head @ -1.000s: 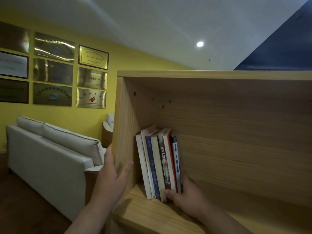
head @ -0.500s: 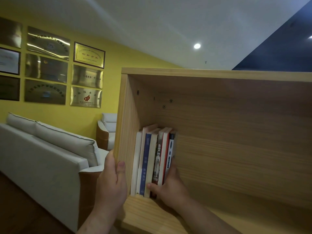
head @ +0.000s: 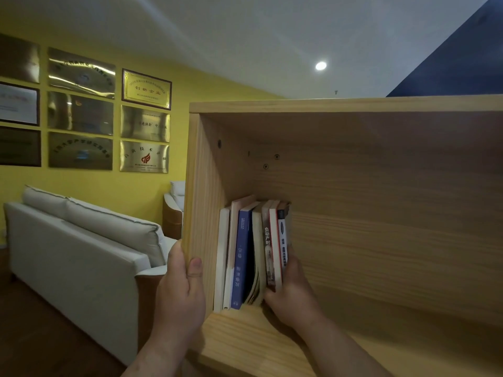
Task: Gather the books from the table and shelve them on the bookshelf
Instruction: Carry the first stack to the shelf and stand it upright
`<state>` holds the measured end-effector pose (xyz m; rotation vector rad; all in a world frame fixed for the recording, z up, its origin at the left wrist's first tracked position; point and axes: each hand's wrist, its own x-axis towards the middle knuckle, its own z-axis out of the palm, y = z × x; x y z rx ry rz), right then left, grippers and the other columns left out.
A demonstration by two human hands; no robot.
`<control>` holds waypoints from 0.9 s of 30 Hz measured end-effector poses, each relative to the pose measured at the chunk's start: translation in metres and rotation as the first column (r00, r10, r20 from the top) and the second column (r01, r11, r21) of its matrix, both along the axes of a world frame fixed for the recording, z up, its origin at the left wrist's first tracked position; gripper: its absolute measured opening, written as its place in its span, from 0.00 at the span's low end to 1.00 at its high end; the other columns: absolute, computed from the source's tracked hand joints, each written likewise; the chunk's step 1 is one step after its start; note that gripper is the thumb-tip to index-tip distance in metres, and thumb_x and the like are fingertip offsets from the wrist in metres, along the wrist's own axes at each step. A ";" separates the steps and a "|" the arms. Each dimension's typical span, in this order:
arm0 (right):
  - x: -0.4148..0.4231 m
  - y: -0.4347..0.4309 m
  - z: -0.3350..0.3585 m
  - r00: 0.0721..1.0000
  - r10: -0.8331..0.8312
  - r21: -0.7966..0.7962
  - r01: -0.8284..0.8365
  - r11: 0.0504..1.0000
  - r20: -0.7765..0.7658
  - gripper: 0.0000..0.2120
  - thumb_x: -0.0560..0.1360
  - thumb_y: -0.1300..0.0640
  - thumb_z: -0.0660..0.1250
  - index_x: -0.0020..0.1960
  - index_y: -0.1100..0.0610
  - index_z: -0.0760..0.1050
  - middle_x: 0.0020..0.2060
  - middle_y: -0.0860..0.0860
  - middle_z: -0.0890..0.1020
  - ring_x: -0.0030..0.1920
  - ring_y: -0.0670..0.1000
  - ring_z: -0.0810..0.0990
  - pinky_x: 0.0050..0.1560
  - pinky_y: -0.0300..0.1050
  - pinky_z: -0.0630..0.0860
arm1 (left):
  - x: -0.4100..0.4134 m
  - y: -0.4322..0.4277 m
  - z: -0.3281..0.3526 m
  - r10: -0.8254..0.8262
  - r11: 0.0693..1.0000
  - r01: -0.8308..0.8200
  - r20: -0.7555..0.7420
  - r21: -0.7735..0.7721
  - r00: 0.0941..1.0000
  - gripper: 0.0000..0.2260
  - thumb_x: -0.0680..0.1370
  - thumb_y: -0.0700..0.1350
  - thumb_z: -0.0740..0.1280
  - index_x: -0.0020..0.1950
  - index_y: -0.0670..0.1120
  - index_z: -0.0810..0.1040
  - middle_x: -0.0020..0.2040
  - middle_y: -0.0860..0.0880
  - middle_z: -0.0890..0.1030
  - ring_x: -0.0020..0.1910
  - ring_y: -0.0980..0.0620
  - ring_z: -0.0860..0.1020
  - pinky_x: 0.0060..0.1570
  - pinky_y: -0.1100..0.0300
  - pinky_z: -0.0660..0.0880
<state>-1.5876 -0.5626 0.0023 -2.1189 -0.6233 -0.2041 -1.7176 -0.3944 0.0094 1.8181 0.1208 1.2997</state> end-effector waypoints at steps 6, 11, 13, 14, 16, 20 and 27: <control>0.001 -0.001 -0.001 0.999 0.025 0.056 -0.023 0.998 -0.021 0.54 0.69 0.50 0.79 0.81 0.42 0.45 0.76 0.46 0.65 0.75 0.50 0.67 0.75 0.58 0.70 | 0.000 0.000 -0.001 0.000 1.000 0.000 0.011 0.005 1.000 0.14 0.78 0.61 0.51 0.59 0.59 0.67 0.47 0.55 0.79 0.46 0.62 0.79 0.35 0.63 0.76; 0.006 -0.006 -0.003 0.995 0.039 0.167 -0.024 0.986 -0.089 0.51 0.68 0.43 0.78 0.80 0.38 0.50 0.74 0.46 0.68 0.72 0.51 0.71 0.70 0.57 0.75 | 0.001 0.002 -0.002 0.030 0.999 -0.030 0.012 0.021 0.999 0.09 0.80 0.59 0.52 0.58 0.61 0.66 0.46 0.58 0.79 0.45 0.63 0.79 0.34 0.64 0.76; 0.007 -0.007 -0.004 0.995 0.058 0.181 -0.041 0.983 -0.087 0.47 0.70 0.44 0.77 0.80 0.36 0.52 0.72 0.44 0.70 0.71 0.49 0.71 0.67 0.52 0.74 | 0.002 0.002 -0.003 0.027 0.999 -0.027 0.006 0.020 1.000 0.09 0.80 0.59 0.51 0.59 0.63 0.65 0.47 0.58 0.79 0.46 0.64 0.79 0.34 0.64 0.76; 0.007 -0.008 -0.004 0.994 0.060 0.182 -0.043 0.982 -0.088 0.46 0.71 0.46 0.76 0.79 0.36 0.52 0.72 0.44 0.70 0.69 0.48 0.71 0.67 0.51 0.74 | 0.002 0.003 -0.004 0.024 1.000 -0.024 0.001 0.018 1.000 0.10 0.80 0.59 0.51 0.60 0.64 0.64 0.47 0.58 0.78 0.46 0.64 0.79 0.35 0.64 0.76; 0.006 -0.008 -0.003 0.995 0.052 0.174 -0.036 0.984 -0.091 0.47 0.70 0.47 0.77 0.79 0.36 0.52 0.72 0.44 0.70 0.69 0.47 0.71 0.68 0.54 0.74 | 0.002 0.003 -0.004 0.011 1.000 -0.011 -0.005 0.009 1.000 0.12 0.79 0.60 0.51 0.61 0.64 0.64 0.49 0.58 0.78 0.47 0.65 0.78 0.37 0.64 0.76; 0.003 -0.007 -0.001 0.994 0.036 0.166 -0.019 0.986 -0.104 0.54 0.66 0.48 0.81 0.80 0.37 0.49 0.74 0.45 0.68 0.73 0.51 0.70 0.70 0.61 0.74 | 0.001 0.002 -0.004 0.000 1.000 0.000 -0.003 -0.002 1.000 0.16 0.77 0.63 0.50 0.63 0.62 0.64 0.50 0.58 0.78 0.48 0.62 0.79 0.39 0.64 0.76; -0.001 -0.012 -0.003 0.991 0.066 0.252 -0.036 0.967 -0.114 0.39 0.76 0.47 0.72 0.78 0.33 0.53 0.71 0.44 0.70 0.69 0.50 0.72 0.54 0.44 0.77 | -0.001 0.001 -0.004 -0.010 1.000 0.010 -0.005 -0.008 1.000 0.19 0.77 0.63 0.50 0.64 0.58 0.65 0.51 0.58 0.78 0.47 0.58 0.79 0.39 0.65 0.76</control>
